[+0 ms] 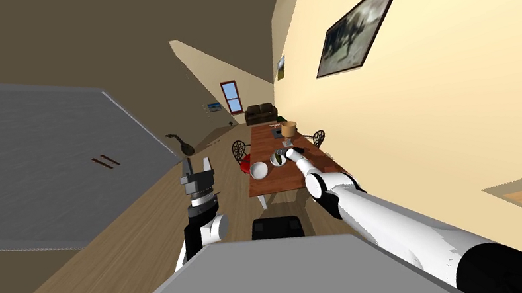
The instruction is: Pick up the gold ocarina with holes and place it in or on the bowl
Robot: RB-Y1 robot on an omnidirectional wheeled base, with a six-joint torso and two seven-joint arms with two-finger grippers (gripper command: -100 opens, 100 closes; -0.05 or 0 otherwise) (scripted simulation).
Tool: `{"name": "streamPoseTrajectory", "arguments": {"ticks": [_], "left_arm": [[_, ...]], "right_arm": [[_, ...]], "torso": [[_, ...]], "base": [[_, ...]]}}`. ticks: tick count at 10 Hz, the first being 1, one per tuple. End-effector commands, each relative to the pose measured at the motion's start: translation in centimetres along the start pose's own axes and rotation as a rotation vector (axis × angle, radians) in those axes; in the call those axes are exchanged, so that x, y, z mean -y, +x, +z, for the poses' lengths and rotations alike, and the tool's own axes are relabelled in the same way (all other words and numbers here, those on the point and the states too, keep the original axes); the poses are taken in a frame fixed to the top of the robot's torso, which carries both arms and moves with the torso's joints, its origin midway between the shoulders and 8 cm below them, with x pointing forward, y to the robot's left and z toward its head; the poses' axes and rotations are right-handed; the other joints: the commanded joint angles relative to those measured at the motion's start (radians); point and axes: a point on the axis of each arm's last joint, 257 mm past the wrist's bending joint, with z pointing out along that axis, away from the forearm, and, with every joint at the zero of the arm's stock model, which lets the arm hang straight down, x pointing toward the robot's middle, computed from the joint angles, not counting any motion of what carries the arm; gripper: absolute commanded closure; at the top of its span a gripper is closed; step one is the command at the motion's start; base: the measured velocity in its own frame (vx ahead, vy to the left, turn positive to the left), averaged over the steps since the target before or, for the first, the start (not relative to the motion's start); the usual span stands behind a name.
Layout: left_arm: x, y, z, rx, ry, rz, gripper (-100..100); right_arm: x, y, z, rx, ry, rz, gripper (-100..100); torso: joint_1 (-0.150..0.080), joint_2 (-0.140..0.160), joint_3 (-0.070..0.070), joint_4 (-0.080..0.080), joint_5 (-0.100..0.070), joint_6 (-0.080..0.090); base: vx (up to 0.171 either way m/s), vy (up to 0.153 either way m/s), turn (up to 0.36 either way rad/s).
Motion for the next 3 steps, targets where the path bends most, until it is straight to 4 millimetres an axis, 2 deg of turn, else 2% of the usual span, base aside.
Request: {"name": "streamPoseTrajectory", "arguments": {"ticks": [1,3], "left_arm": [[0.0,0.0,0.0,0.0,0.0,0.0,0],[0.0,0.0,0.0,0.0,0.0,0.0,0]], "right_arm": [[0.0,0.0,0.0,0.0,0.0,0.0,0],[0.0,0.0,0.0,0.0,0.0,0.0,0]], "torso": [[0.0,0.0,0.0,0.0,0.0,0.0],[0.0,0.0,0.0,0.0,0.0,0.0]], "base": [[0.0,0.0,0.0],[0.0,0.0,0.0]]}}
